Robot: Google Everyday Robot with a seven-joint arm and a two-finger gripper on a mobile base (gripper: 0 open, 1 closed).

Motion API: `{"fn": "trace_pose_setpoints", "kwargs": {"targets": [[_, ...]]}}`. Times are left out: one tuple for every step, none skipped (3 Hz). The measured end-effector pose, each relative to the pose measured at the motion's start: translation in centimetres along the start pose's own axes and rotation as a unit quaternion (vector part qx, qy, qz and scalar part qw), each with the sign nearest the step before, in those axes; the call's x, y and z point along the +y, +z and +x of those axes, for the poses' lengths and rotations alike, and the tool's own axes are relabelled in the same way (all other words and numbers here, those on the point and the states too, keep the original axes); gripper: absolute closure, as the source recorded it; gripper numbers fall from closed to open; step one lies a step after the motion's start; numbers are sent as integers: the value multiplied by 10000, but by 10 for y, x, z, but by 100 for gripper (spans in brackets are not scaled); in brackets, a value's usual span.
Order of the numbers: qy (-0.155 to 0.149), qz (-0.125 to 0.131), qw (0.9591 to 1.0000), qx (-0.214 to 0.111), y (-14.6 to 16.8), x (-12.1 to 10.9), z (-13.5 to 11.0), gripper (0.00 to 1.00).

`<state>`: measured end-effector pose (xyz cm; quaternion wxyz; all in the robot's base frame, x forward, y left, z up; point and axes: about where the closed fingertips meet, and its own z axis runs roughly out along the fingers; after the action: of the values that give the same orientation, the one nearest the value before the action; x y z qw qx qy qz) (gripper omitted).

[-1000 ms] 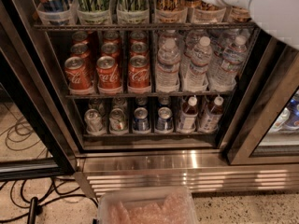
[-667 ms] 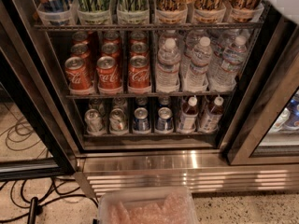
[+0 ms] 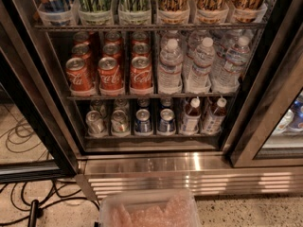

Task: Pick orange can from top shelf of fridge

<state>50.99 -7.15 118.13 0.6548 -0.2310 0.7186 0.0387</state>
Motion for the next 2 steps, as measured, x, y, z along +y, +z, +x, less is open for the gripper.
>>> {"fn": "trace_pose_setpoints", "kwargs": {"targets": [[-38,-35,10000,-6,-2,4,-4,100],[-38,-41,10000,0,-2,5,-3,100]]}}
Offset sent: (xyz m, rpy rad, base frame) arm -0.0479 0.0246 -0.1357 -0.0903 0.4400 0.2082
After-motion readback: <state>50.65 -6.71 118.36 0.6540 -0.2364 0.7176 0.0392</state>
